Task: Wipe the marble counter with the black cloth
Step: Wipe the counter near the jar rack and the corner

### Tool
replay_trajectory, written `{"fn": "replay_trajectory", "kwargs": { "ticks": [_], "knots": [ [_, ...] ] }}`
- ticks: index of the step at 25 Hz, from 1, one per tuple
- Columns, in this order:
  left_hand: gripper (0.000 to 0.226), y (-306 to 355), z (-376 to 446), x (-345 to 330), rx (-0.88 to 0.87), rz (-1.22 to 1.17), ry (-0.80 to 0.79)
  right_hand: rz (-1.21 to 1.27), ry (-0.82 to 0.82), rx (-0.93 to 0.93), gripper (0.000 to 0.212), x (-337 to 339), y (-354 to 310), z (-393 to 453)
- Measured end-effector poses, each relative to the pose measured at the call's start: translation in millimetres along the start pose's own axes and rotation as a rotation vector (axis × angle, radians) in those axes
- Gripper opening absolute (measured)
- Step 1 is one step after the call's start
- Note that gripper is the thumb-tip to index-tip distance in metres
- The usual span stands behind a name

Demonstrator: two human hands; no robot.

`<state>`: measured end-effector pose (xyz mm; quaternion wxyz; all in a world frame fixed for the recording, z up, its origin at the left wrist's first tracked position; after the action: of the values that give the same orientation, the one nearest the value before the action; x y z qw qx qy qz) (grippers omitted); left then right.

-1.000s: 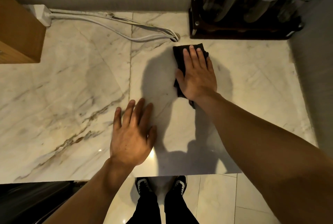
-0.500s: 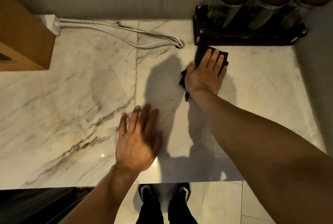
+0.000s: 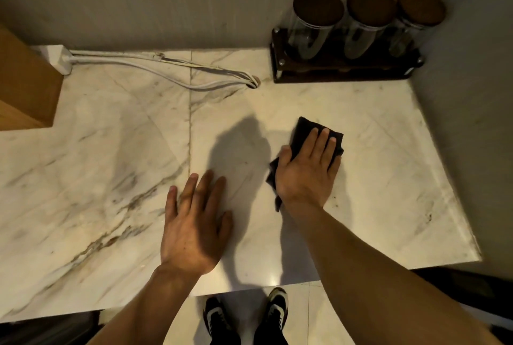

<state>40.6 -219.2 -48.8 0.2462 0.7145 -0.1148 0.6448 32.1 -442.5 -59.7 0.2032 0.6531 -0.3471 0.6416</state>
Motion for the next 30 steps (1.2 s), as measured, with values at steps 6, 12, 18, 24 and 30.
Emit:
{"fn": "replay_trajectory", "kwargs": {
  "ticks": [6, 12, 18, 24, 30],
  "knots": [
    [0.061, -2, 1, -7, 0.041, 0.041, -0.030, -0.003, 0.002, 0.029, 0.068, -1, 20, -44],
    [0.062, 0, 0, -8, 0.026, 0.088, -0.029, 0.022, 0.091, 0.059, 0.069, 1, 36, -86],
    [0.062, 2, 0, -12, 0.036, 0.118, -0.049, -0.013, 0.084, 0.126, 0.068, 1, 52, -109],
    [0.063, 6, 0, -7, 0.034, 0.101, -0.086, -0.043, 0.009, 0.372, 0.068, 6, 73, -115],
    [0.052, 44, -9, 9, 0.003, -0.088, 0.049, -0.125, -0.067, 0.564, 0.068, 12, 91, -109]
  ]
}}
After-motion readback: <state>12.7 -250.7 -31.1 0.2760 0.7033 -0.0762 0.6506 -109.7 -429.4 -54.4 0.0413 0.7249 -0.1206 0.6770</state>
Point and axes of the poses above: each hand's wrist, its own z-axis towards the middle knuckle, its own x-axis out of the back of the hand, y = z × x, the point moved 7 cm from there along z, towards the middle knuckle, and after that the axes turned 4 degrees about x, right-handed, at the moved point
